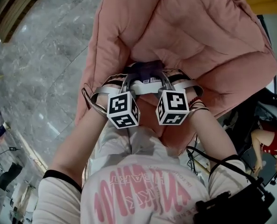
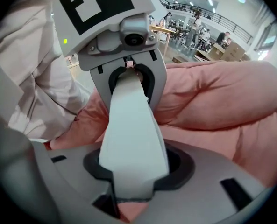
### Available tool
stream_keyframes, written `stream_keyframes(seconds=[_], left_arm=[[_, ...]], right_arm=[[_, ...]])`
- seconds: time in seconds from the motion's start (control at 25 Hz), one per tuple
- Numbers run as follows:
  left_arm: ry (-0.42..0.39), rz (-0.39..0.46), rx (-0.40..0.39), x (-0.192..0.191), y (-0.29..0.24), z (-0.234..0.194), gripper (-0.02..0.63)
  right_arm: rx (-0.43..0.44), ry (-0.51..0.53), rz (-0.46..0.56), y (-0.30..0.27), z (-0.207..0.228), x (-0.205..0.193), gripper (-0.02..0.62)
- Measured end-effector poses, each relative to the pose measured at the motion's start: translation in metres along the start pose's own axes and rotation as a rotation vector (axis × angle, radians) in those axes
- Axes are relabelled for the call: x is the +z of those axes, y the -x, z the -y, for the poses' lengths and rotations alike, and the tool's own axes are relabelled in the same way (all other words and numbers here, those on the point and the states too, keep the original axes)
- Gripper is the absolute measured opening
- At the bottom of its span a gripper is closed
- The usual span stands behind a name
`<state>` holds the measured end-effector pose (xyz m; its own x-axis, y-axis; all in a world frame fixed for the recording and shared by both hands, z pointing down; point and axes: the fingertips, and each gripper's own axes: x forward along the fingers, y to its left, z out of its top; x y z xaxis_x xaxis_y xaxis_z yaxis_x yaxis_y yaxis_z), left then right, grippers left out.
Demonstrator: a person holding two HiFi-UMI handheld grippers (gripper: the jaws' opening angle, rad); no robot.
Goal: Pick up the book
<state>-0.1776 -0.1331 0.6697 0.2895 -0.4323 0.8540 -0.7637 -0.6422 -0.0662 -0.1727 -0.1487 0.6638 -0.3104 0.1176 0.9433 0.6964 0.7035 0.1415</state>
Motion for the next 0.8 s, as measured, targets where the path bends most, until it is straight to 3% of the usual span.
stream_keyframes(seconds=[0.4,0.8], left_arm=[[-0.064,-0.039,-0.057,0.015,0.023,0.013,0.179],[-0.177,-0.056,-0.099,0.037,0.051,0.041,0.179]], right_arm=[[0.024,-0.14,0.019,0.027,-0.015,0.004,0.198],[-0.029,-0.278,0.031,0.065,-0.043,0.008,0.198]])
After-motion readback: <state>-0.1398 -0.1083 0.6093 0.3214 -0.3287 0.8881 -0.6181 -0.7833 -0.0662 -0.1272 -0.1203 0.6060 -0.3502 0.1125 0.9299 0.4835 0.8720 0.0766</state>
